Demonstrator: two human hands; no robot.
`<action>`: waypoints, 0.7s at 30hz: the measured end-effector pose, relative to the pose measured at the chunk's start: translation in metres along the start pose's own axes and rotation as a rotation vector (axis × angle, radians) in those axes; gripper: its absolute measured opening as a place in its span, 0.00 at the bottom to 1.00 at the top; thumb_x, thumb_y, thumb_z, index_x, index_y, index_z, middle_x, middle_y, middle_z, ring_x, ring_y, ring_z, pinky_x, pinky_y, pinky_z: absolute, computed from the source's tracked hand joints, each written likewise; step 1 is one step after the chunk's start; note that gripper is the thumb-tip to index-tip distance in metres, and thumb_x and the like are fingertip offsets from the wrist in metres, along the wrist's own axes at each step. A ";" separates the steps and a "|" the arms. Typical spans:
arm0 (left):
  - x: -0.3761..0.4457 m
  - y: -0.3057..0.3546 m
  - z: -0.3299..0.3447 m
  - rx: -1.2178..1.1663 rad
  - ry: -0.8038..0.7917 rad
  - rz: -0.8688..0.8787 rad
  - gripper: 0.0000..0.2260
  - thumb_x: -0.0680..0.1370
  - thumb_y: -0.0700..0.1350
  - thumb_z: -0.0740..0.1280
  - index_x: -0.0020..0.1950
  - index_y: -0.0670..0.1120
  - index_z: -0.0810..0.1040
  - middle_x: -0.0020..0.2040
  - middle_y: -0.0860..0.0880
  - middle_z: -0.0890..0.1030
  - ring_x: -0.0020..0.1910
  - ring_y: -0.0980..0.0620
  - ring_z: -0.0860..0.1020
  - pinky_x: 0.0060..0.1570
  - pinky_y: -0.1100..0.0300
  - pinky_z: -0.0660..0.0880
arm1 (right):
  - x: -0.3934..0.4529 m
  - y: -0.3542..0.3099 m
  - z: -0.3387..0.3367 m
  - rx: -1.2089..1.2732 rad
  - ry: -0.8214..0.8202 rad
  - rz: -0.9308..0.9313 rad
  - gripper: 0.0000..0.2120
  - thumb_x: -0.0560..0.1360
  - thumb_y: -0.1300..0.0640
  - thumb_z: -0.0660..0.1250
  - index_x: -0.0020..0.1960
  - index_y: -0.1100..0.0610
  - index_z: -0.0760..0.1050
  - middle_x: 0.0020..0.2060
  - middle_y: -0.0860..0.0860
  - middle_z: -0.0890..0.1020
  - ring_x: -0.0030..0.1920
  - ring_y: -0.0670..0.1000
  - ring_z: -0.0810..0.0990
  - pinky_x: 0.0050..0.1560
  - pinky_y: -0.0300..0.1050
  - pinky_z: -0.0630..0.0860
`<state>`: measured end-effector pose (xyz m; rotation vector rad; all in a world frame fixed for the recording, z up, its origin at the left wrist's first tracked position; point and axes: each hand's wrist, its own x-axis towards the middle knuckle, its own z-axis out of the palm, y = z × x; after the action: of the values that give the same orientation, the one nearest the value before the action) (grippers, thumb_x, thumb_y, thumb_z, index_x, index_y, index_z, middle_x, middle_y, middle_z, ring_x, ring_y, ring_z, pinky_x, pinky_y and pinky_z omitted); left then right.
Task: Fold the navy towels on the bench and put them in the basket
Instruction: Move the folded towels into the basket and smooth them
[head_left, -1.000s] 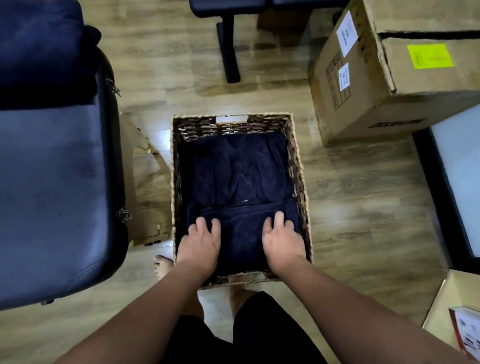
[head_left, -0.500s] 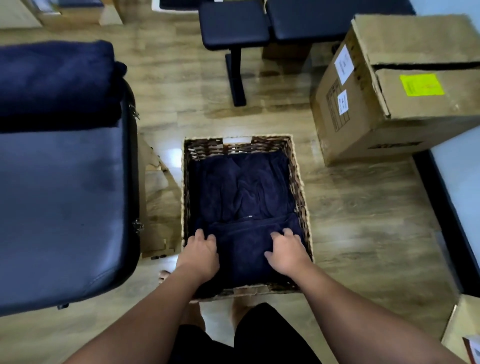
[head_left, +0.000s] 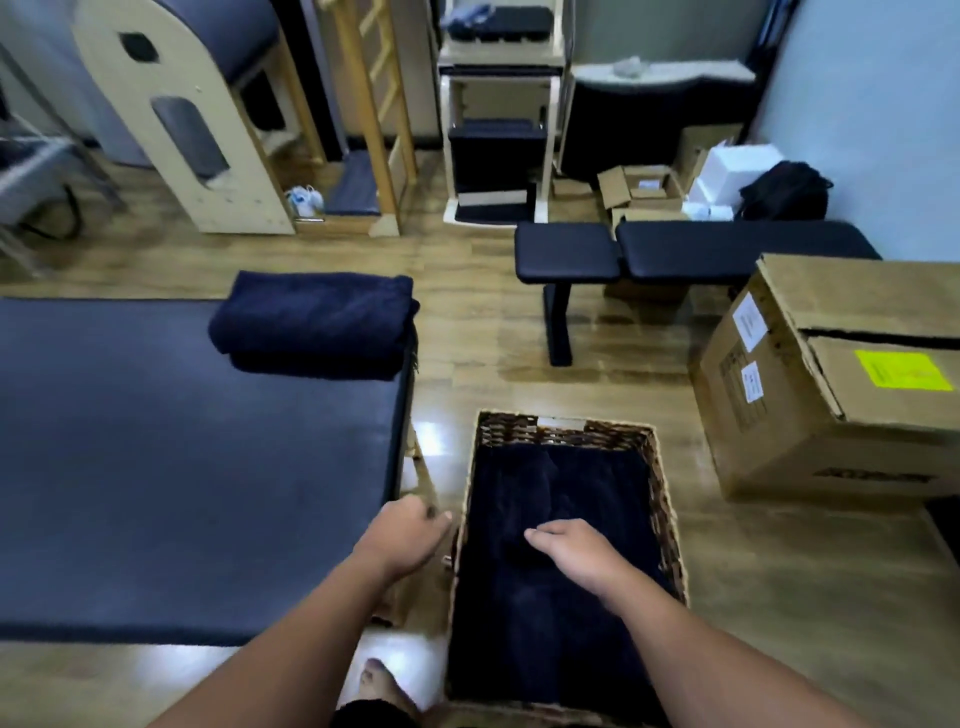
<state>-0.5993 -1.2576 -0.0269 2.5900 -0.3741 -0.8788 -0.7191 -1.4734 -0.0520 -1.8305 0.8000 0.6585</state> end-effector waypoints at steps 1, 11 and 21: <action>-0.003 -0.007 -0.013 -0.033 0.024 -0.009 0.19 0.80 0.55 0.64 0.35 0.44 0.73 0.37 0.47 0.80 0.43 0.44 0.79 0.40 0.54 0.71 | -0.002 -0.010 0.001 0.000 0.003 -0.025 0.27 0.78 0.39 0.67 0.72 0.53 0.76 0.70 0.48 0.77 0.69 0.51 0.74 0.64 0.43 0.69; 0.027 -0.126 -0.136 -0.145 0.155 -0.075 0.19 0.82 0.53 0.65 0.35 0.43 0.72 0.34 0.48 0.79 0.34 0.50 0.76 0.35 0.56 0.70 | 0.024 -0.133 0.044 0.002 0.104 -0.119 0.20 0.77 0.39 0.68 0.60 0.51 0.84 0.59 0.46 0.83 0.60 0.47 0.79 0.62 0.45 0.72; 0.138 -0.219 -0.262 -0.136 0.205 -0.040 0.13 0.81 0.54 0.65 0.53 0.45 0.80 0.50 0.46 0.83 0.53 0.43 0.80 0.52 0.54 0.75 | 0.091 -0.287 0.090 -0.066 0.264 -0.135 0.23 0.79 0.42 0.67 0.68 0.57 0.77 0.61 0.49 0.81 0.65 0.52 0.78 0.63 0.45 0.72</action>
<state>-0.3015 -1.0428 -0.0022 2.5382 -0.1983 -0.6199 -0.4483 -1.3280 0.0117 -2.0393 0.8246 0.3649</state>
